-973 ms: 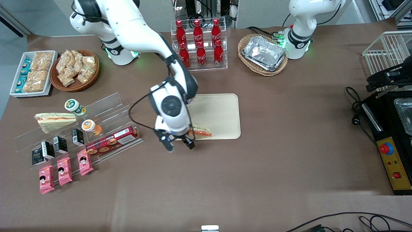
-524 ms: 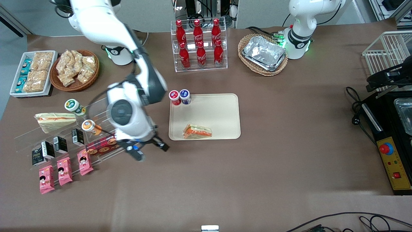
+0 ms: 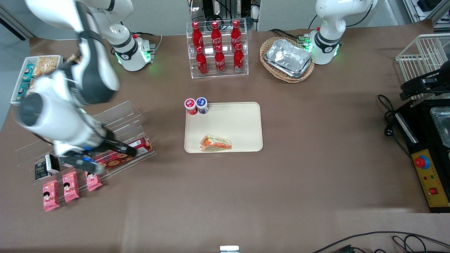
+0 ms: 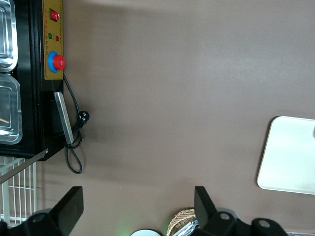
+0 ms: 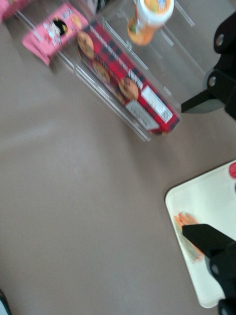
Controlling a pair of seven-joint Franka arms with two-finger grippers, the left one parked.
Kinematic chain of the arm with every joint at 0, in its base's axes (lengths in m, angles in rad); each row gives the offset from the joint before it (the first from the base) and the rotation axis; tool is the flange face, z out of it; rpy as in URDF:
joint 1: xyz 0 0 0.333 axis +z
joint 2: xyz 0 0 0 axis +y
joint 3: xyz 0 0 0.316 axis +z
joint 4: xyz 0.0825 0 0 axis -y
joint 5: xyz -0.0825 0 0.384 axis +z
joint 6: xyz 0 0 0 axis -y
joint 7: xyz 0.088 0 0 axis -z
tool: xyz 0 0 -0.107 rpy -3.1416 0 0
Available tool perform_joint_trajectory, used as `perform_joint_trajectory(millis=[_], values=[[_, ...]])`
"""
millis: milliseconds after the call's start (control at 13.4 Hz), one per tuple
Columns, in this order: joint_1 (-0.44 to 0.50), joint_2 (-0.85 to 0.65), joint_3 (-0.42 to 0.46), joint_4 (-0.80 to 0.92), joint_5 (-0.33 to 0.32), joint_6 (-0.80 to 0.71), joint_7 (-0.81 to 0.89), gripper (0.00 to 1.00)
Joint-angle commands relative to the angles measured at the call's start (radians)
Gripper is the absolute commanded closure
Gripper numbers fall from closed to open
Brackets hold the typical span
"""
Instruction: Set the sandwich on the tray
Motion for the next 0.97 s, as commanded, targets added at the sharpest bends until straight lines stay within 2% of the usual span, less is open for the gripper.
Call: perform_joint_trajectory(millis=[0, 150, 299, 524, 674, 898], values=[[-0.082, -0.117, 0.01, -0.039, -0.058, -0.091, -0.07, 0.0], [-0.096, -0.148, 0.007, -0.039, -0.141, -0.109, -0.132, 0.0], [-0.156, -0.171, -0.003, -0.037, -0.176, -0.124, -0.253, 0.0], [-0.271, -0.178, 0.007, -0.014, -0.172, -0.122, -0.399, 0.0], [-0.297, -0.177, 0.007, 0.013, -0.172, -0.133, -0.449, 0.0], [-0.332, -0.178, 0.008, 0.047, -0.166, -0.239, -0.452, 0.0]])
